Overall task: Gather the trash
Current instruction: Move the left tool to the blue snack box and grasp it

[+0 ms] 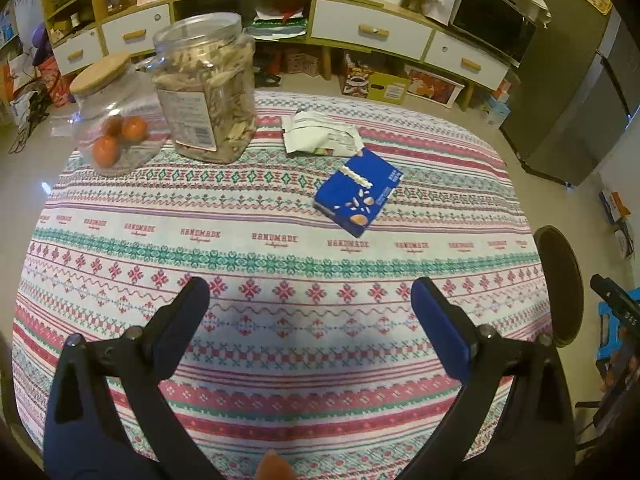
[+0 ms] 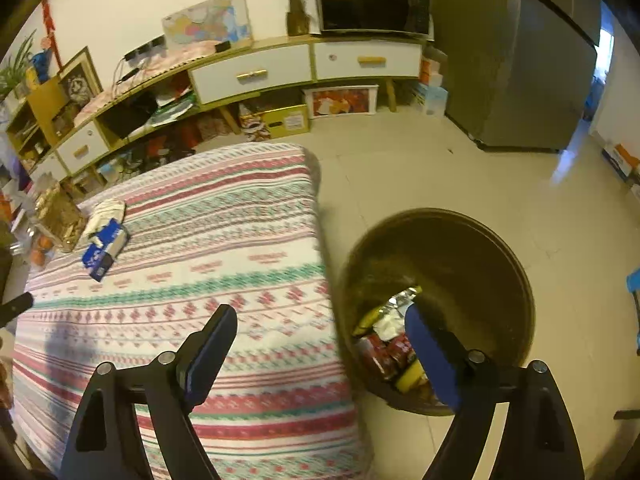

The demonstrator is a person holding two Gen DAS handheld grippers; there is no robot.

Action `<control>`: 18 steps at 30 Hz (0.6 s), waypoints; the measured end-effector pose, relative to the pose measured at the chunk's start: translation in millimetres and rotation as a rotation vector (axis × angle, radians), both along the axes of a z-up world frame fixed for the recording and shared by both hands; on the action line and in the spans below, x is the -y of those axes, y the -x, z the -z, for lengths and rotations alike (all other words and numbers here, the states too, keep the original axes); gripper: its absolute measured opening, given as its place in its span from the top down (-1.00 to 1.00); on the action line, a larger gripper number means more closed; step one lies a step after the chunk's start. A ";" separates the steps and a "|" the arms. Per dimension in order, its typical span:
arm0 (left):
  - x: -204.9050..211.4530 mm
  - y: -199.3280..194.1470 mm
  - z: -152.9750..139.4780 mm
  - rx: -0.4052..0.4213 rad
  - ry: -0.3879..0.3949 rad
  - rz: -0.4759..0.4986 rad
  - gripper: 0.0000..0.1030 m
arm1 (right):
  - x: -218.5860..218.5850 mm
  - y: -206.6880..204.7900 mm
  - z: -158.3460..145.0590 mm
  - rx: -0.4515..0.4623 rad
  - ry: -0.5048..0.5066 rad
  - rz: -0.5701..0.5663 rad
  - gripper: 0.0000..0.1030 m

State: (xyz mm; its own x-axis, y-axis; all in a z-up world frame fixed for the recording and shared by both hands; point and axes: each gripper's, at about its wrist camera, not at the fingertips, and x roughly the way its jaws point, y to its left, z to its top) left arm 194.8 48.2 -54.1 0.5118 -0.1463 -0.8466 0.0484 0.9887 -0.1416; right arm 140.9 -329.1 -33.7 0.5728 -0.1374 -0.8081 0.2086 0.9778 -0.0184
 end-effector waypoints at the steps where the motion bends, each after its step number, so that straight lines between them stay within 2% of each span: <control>1: 0.3 -2.3 1.3 0.002 0.003 0.008 -0.95 | -5.6 -3.6 1.1 -0.002 -0.004 -0.007 -0.75; 4: 5.4 -13.5 8.1 0.011 0.021 0.067 -0.95 | -15.6 -10.7 7.1 -0.009 -0.026 -0.007 -0.77; 7: 14.8 -31.7 18.2 0.016 0.004 0.121 -0.95 | -17.2 -16.1 13.7 -0.019 -0.092 0.012 -0.77; 10: 24.3 -48.9 30.5 0.004 0.027 0.169 -0.95 | -17.0 -23.8 18.8 -0.023 -0.136 0.034 -0.77; 18: 53.5 -90.5 54.7 0.016 -0.061 0.282 -0.95 | -21.3 -43.4 35.1 -0.057 -0.132 0.043 -0.77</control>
